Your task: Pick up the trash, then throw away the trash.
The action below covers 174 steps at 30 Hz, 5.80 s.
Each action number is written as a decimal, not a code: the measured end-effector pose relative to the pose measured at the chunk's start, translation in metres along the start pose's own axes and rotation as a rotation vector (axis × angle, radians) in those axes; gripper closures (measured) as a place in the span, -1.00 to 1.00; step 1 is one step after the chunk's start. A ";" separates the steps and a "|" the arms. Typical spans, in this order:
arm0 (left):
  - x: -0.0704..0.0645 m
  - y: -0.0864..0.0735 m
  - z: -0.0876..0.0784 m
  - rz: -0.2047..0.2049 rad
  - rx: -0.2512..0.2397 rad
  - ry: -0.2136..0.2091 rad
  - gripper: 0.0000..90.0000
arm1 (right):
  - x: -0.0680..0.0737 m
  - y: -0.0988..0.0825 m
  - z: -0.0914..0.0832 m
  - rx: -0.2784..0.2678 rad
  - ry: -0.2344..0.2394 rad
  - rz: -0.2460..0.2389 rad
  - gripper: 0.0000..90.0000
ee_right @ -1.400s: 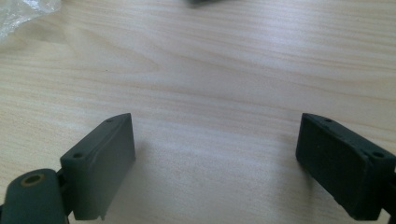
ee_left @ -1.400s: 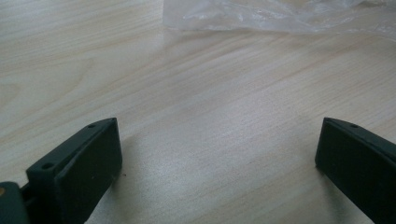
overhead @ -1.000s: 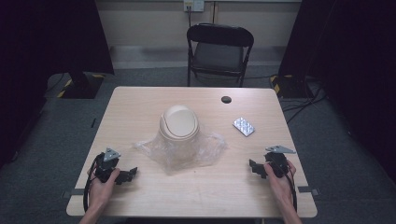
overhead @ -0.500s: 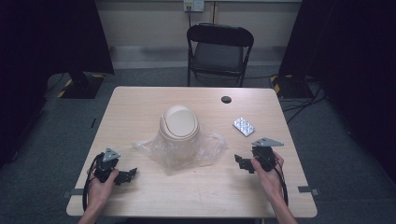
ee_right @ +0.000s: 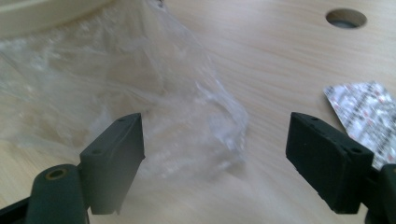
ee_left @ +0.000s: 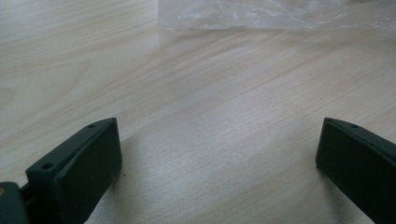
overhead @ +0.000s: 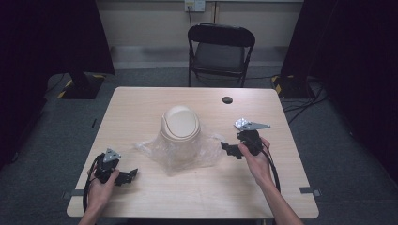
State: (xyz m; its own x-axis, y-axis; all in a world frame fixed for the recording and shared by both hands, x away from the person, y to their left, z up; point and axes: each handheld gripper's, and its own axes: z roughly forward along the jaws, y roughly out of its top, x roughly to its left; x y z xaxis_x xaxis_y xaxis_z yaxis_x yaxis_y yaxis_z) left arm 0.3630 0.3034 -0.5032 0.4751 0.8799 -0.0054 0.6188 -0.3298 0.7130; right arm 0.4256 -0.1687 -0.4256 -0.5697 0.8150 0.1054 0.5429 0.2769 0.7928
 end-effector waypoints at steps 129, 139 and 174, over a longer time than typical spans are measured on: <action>0.000 0.000 0.000 -0.008 -0.006 -0.001 -1.00 | -0.114 0.007 0.033 0.030 -0.099 0.137 -0.48; 0.000 0.000 0.000 -0.008 -0.006 0.000 -1.00 | -0.135 0.000 0.060 0.094 -0.135 0.121 -0.53; 0.000 0.000 0.000 0.000 -0.001 -0.001 -1.00 | -0.119 -0.020 0.065 0.112 -0.220 0.044 -0.24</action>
State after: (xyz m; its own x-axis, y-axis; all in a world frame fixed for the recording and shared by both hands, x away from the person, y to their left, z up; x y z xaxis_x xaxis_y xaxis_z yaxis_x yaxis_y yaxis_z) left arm 0.3629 0.3034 -0.5032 0.4753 0.8798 -0.0059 0.6185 -0.3293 0.7134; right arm 0.5229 -0.2385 -0.4933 -0.4026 0.9154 -0.0040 0.6364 0.2830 0.7176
